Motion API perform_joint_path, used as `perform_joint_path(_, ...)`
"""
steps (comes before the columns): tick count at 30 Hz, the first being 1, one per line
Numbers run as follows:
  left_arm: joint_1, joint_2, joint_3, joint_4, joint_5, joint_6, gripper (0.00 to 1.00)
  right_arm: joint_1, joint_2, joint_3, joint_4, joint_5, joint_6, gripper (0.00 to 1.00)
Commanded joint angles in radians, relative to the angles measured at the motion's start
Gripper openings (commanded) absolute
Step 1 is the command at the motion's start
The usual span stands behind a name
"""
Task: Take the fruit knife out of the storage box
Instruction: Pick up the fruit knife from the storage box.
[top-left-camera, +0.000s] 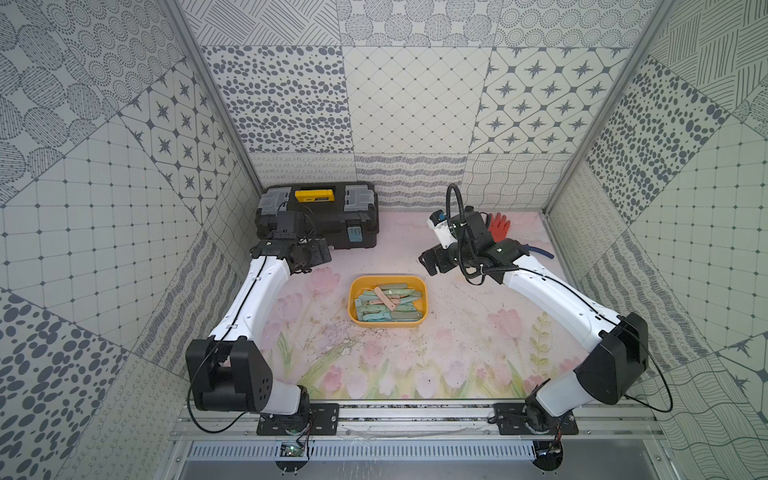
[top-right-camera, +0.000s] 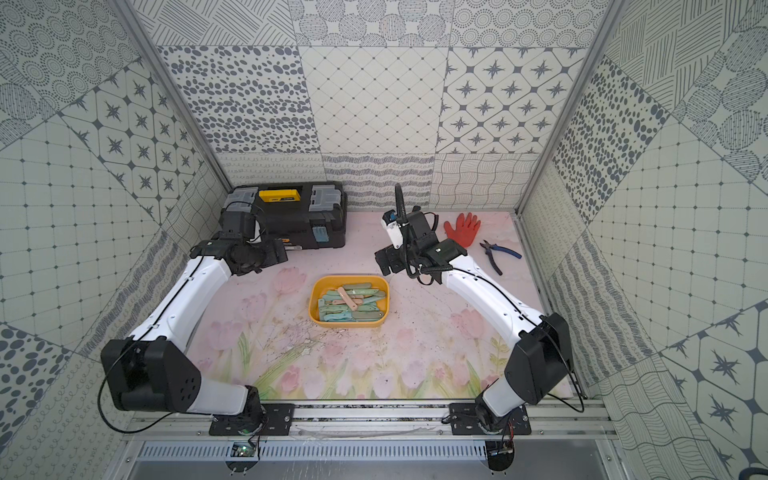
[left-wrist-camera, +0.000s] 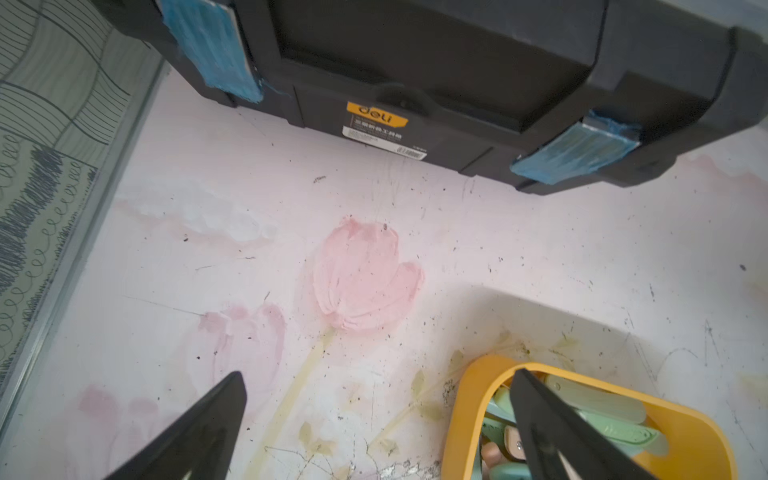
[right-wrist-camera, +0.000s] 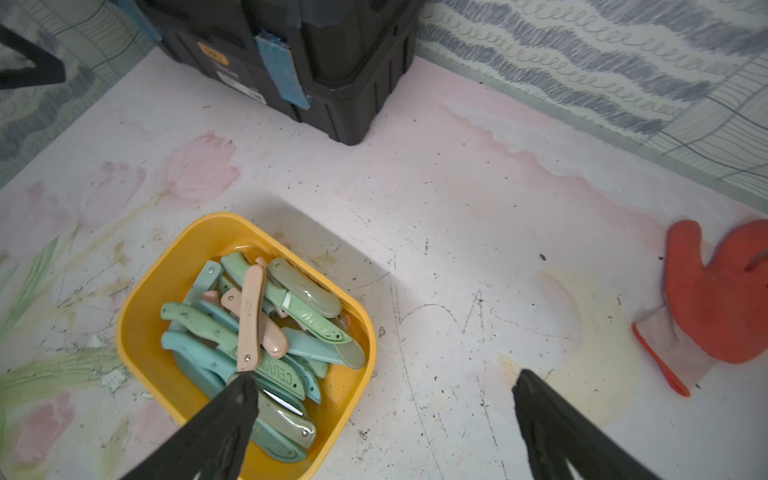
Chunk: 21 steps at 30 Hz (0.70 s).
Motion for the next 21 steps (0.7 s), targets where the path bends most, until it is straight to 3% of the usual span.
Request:
perform_joint_path(1,0.004,0.044,0.018,-0.154,0.131,0.043,0.99,0.079,0.097,0.093,-0.115,-0.004,-0.093,0.98)
perform_joint_path(5,-0.012,0.036,-0.032,-0.199,0.092,0.015,0.99,0.146,0.249,0.225,-0.219,0.048,-0.082,0.98)
perform_joint_path(8,-0.030,-0.004,-0.093,-0.196,0.093,0.009,0.99,0.166,0.324,0.281,-0.243,0.012,-0.050,0.98)
perform_joint_path(16,-0.057,-0.104,-0.220,-0.121,0.218,-0.002,0.99,0.230,0.452,0.378,-0.276,0.049,0.014,0.98)
perform_joint_path(21,-0.079,-0.111,-0.248,-0.123,0.184,-0.021,0.99,0.266,0.472,0.368,-0.261,0.082,0.032,0.98)
